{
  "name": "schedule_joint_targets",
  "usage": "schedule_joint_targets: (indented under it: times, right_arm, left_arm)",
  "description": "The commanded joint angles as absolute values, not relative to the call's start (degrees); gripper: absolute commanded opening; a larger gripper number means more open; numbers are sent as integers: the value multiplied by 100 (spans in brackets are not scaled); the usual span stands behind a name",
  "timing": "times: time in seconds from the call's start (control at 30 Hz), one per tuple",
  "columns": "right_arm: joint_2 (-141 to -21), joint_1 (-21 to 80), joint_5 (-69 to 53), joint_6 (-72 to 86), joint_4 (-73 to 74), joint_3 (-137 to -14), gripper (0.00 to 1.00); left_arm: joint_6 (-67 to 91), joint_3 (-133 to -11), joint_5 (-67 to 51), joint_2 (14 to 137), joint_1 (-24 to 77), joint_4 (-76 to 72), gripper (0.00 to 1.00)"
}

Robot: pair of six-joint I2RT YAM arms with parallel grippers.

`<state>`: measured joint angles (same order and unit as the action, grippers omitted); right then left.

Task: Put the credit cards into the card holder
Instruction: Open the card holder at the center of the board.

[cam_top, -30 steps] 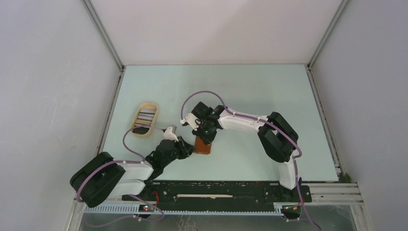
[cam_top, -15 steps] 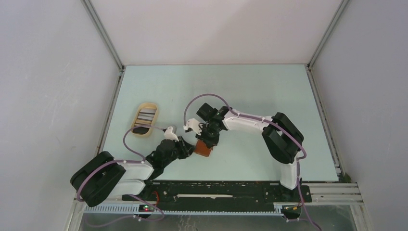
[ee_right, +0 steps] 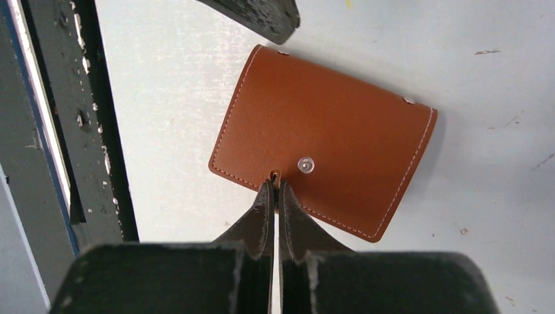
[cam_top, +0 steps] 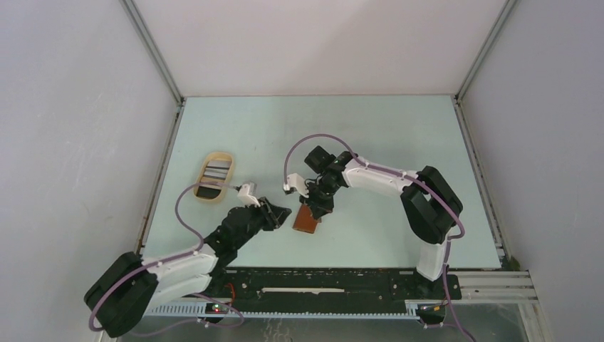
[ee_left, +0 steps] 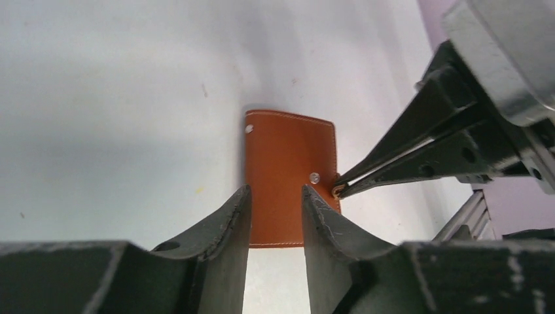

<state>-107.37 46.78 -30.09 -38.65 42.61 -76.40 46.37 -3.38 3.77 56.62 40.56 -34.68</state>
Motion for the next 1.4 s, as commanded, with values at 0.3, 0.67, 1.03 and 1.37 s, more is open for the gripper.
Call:
schedule_joint_targets:
  times: [0.3, 0.67, 1.03, 1.37]
  right_arm:
    - [-10209, 4055, -4286, -4760, 4816, -7638, 1]
    - [-10252, 3788, -4934, -4768, 4865, -7650, 2]
    - [-10369, 3788, -5133, -4685, 4933, -7766, 2]
    - [-10448, 3779, -5133, -4654, 4978, -7823, 2]
  left_arm:
    - [4153, -220, -339, 4187, 4110, -3031, 58]
    - [3999, -727, -18, 5310, 4789, -3349, 83]
    - [3858, -1123, 131, 6035, 5091, -3658, 91]
    - [3553, -1581, 263, 6420, 5213, -3169, 91]
